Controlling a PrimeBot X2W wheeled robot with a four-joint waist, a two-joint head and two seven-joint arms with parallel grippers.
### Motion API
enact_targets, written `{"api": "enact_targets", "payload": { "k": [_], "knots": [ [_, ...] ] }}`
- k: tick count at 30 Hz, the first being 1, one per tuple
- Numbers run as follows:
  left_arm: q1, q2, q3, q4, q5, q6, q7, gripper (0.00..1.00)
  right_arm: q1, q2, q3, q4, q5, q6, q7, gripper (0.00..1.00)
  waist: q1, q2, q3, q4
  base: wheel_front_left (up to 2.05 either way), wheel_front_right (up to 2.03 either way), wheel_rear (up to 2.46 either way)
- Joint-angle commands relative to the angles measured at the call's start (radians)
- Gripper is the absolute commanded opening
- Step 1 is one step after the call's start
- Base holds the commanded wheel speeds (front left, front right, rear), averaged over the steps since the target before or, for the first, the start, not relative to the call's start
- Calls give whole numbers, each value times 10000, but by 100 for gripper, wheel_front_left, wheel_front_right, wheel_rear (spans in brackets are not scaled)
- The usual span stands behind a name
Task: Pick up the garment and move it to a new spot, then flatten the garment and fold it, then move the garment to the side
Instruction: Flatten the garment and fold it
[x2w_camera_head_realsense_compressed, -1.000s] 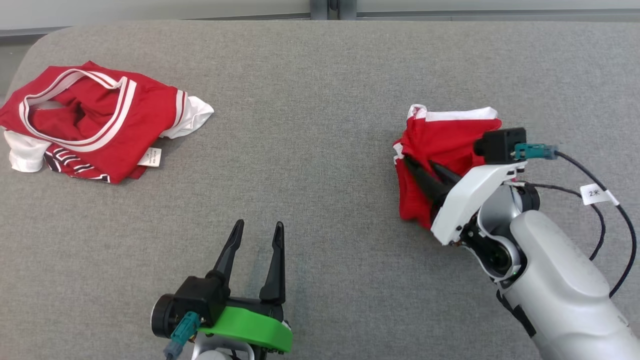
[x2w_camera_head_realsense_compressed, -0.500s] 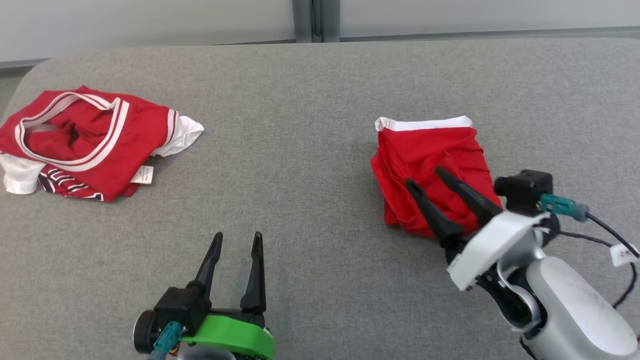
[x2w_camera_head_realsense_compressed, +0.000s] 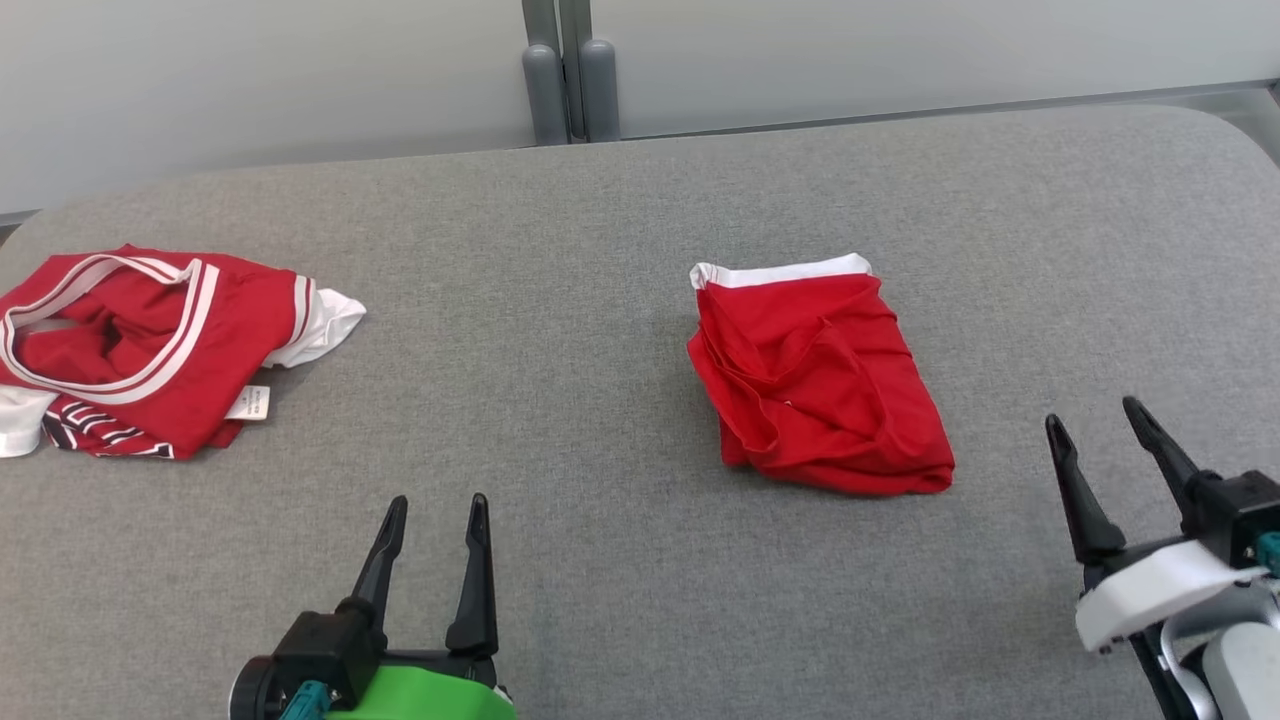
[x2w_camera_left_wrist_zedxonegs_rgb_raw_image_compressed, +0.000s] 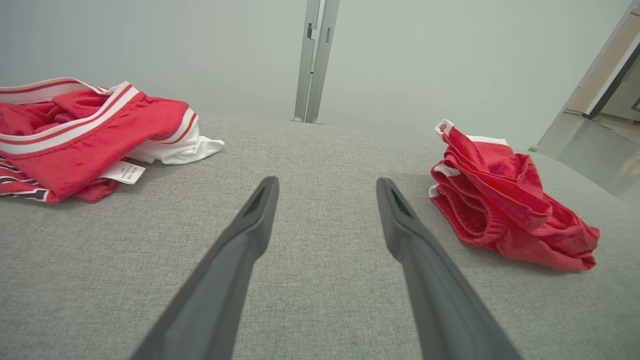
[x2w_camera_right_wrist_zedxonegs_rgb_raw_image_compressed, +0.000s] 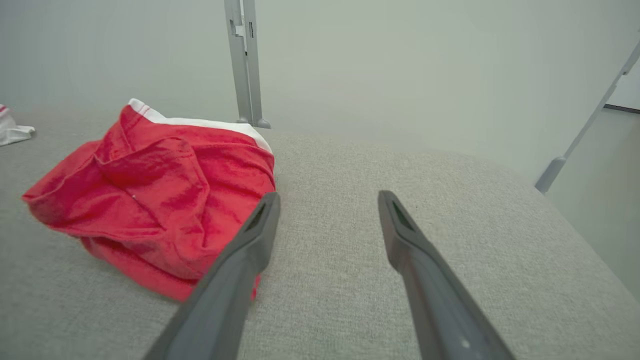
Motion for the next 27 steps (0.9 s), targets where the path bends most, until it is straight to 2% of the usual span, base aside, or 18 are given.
{"api": "enact_targets", "payload": {
  "k": [1, 6, 11, 12, 13, 15, 21, 27],
  "knots": [
    [104, 33, 52, -24, 95, -42, -3, 100, 239, 54, -142, 4, -63, -14, -23, 100, 0, 0, 44, 41, 0, 0, 0],
    [-136, 33, 13, -36, 63, -6, -3, 100, 165, 94, -418, -62, -12, -12, -26, 100, 0, 0, 325, 248, 0, 0, 0],
    [-461, 33, -110, -83, 119, 98, -3, 100, -722, -376, -132, -85, 253, -12, -26, 100, 0, 0, 863, 641, 0, 0, 0],
    [-504, 33, -133, -91, 119, 107, -3, 100, -902, -467, -53, 22, 322, -12, -26, 94, 0, 0, 944, 718, 0, 0, 0],
    [-552, 33, -164, -105, 119, 141, -3, 100, -1142, -619, 107, 201, 415, -12, -27, 56, 0, 0, 1064, 819, 0, 0, 0],
    [-685, 33, -208, -141, 115, 179, -3, 100, -1628, -939, 581, 597, 589, -12, -27, 2, 0, 0, 1276, 981, 0, 0, 0],
    [-1009, 33, -345, -129, 100, 243, -3, 100, -3052, -1668, 2439, 1968, 1148, -12, -27, 0, 0, 0, 1732, 1350, 0, 0, 0],
    [-1207, 32, -363, 111, -18, 263, -3, 100, -3779, -1740, 3564, 2991, 1688, -12, -28, 0, 0, 0, 1749, 1495, 0, 0, 0]
  ]
}}
